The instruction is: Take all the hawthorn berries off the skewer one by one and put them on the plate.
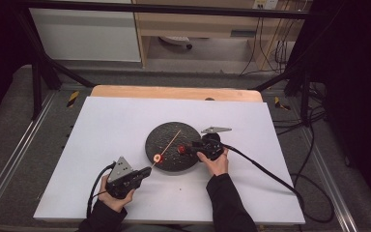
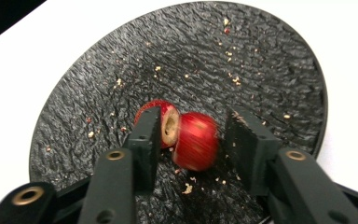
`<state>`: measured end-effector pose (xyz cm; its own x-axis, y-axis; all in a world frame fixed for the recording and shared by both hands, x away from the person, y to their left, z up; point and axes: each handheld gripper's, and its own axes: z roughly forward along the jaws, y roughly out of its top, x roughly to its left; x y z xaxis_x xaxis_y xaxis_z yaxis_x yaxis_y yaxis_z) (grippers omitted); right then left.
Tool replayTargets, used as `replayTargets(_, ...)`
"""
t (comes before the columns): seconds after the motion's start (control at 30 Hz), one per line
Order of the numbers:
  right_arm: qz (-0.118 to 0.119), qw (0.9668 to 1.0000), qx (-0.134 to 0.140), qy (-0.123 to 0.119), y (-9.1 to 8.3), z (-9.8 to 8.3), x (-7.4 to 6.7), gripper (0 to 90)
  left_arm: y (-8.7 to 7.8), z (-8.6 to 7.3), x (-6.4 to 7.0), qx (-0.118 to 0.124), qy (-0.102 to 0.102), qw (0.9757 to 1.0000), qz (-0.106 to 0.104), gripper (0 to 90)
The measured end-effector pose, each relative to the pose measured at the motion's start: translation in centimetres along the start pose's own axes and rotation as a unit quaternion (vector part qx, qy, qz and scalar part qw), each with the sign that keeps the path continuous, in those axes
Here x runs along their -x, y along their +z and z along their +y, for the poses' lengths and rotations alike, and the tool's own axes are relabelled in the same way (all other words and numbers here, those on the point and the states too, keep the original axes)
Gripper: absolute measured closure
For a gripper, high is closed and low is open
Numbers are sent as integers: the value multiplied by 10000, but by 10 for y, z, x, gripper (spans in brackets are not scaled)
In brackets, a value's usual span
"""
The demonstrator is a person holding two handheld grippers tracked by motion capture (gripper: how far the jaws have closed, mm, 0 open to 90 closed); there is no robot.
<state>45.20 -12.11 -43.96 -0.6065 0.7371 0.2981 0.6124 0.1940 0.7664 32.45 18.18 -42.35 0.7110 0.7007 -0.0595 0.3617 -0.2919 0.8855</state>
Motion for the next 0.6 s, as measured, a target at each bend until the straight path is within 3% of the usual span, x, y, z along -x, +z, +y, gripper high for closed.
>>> replayTargets(0.13,55,9999,100,-26,-8,4,-2,481,0,0,0,-9,-1,10000,4,880)
replayTargets(0.17,123,9997,201,-32,-15,8,-5,421,0,0,-1,-11,1,10000,5,880)
replayTargets(0.27,221,9993,299,-23,-23,10,-8,378,1,0,-1,-17,-10,10000,9,880)
replayTargets(0.4,375,9982,457,-74,-39,13,-16,209,2,0,0,-27,-9,10000,10,880)
replayTargets(0.6,453,9975,520,-165,-50,13,-24,97,3,0,2,-45,11,10000,6,880)
